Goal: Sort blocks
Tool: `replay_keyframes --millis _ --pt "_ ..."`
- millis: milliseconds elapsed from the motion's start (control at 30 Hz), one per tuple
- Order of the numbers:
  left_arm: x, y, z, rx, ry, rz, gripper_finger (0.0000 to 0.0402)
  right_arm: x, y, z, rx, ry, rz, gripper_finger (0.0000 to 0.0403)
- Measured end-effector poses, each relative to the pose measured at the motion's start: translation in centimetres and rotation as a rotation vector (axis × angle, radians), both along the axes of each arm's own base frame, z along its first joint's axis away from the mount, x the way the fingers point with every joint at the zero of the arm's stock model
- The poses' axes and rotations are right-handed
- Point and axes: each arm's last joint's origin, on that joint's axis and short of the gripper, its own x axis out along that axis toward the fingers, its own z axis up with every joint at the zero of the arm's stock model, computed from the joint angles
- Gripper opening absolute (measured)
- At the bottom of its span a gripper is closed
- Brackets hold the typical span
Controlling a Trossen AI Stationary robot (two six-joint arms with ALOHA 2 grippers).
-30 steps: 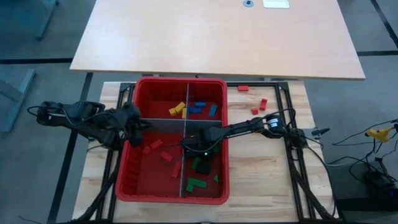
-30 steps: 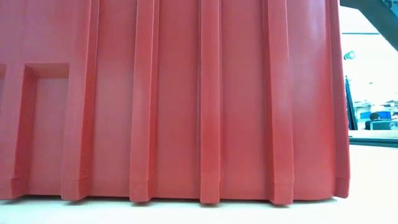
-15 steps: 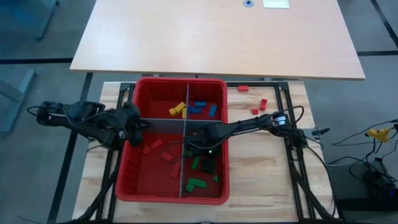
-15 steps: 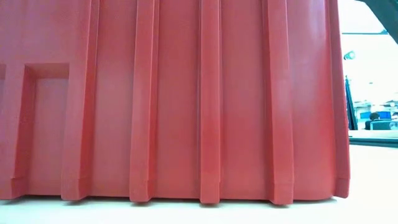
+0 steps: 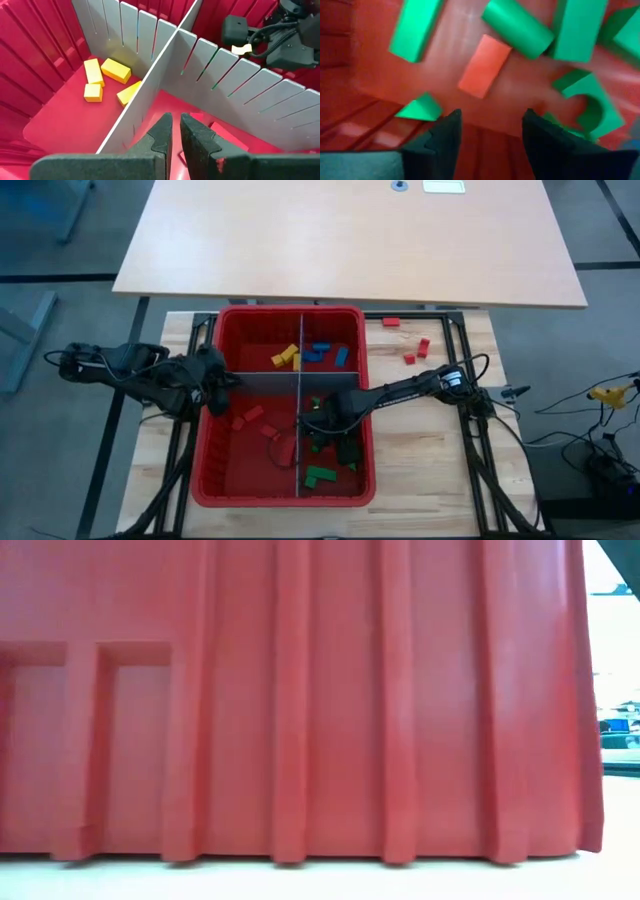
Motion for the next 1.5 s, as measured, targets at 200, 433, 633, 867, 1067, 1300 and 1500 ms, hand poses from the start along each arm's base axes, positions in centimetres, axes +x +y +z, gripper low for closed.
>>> replay_keyframes --millis 200,433,633,867,1067,1300,1500 --pt "0.0 0.0 0.0 0.0 0.003 0.0 0.0024 0.1 0.0 -0.4 -0.068 -0.028 0.073 0.0157" --pt "0.1 0.0 -0.1 0.001 0.006 0.0 0.0024 0.6 0.3 -0.4 0.016 -0.065 0.013 0.0134" --pt "0.1 0.0 -0.1 0.0 0.005 0.001 0.0024 0.7 0.6 -1.0 0.126 -0.036 -0.106 0.0146" --pt "0.1 0.0 -0.1 0.001 0.007 0.001 0.0024 0.5 0.6 -4.3 0.157 0.094 -0.212 0.0206" --pt "0.1 -0.1 -0.1 -0.015 0.009 -0.01 0.0024 1.1 0.9 -6.7 0.245 0.152 -0.248 0.0254" --pt "0.0 -0.1 -0.2 -0.034 0.022 -0.01 0.0024 1.6 0.2 -6.7 0.277 0.148 -0.321 0.0286" --pt "-0.1 -0.1 -0.3 -0.033 0.033 -0.009 0.0024 1.8 -0.5 -6.7 0.279 0.148 -0.362 0.0286"
